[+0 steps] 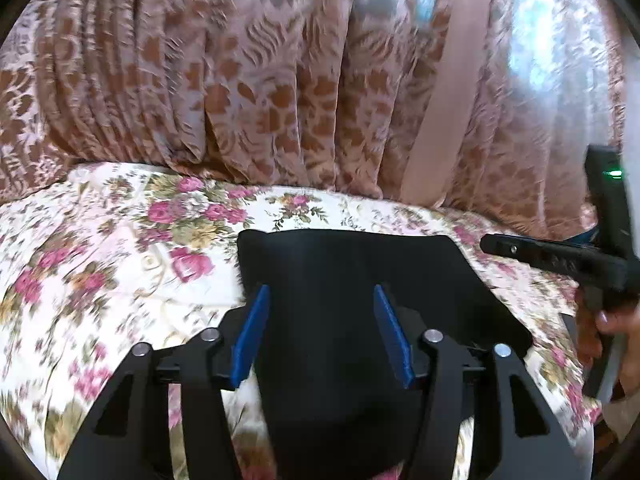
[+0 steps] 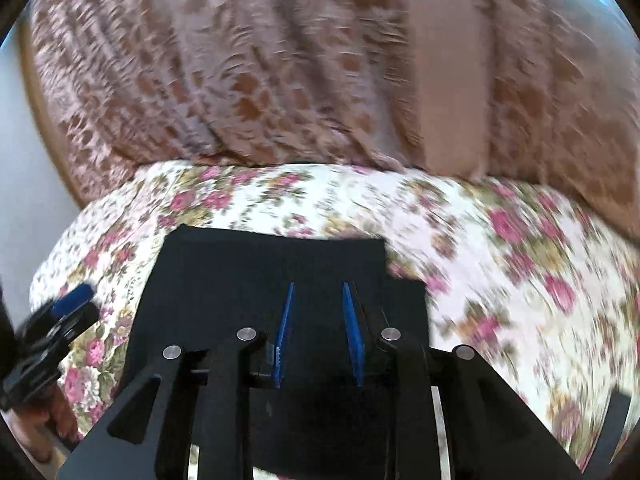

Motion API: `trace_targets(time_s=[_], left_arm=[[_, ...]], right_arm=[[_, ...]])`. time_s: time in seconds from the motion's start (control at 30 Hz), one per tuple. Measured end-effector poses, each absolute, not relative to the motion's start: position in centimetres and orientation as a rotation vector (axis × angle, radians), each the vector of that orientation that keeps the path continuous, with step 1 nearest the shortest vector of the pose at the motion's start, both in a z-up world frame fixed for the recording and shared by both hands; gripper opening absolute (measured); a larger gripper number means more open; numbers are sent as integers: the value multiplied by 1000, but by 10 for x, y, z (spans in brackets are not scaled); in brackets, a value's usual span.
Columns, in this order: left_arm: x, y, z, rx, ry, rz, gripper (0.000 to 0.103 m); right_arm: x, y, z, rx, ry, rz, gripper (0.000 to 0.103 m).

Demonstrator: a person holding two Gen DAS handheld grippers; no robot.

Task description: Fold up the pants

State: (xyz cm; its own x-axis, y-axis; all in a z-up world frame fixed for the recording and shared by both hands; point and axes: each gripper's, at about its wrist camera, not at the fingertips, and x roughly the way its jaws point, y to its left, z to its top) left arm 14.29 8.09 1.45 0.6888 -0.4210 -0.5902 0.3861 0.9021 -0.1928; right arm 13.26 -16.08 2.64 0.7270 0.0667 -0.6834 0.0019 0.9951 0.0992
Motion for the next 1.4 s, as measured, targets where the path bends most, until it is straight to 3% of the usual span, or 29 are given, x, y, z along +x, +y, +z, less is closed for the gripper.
trace_targets(time_s=[0.07, 0.17, 0.4, 0.57, 1.3, 1.4], left_arm=[[167, 63, 10, -6, 722, -425, 33], [195, 45, 2, 36, 774, -415, 24], [222, 10, -34, 115, 856, -401, 24], [226, 9, -55, 67, 838, -391, 26], [215, 10, -55, 86, 768, -359, 27], [200, 13, -50, 116, 736, -335, 32]], right_arm=[[153, -150, 22, 80, 784, 61, 23], [175, -140, 15, 79, 799, 106, 23], [205, -142, -27, -50, 864, 0, 23], [204, -163, -57, -13, 813, -18, 23], [203, -159, -64, -26, 730, -54, 23], [196, -153, -62, -61, 709, -63, 23]])
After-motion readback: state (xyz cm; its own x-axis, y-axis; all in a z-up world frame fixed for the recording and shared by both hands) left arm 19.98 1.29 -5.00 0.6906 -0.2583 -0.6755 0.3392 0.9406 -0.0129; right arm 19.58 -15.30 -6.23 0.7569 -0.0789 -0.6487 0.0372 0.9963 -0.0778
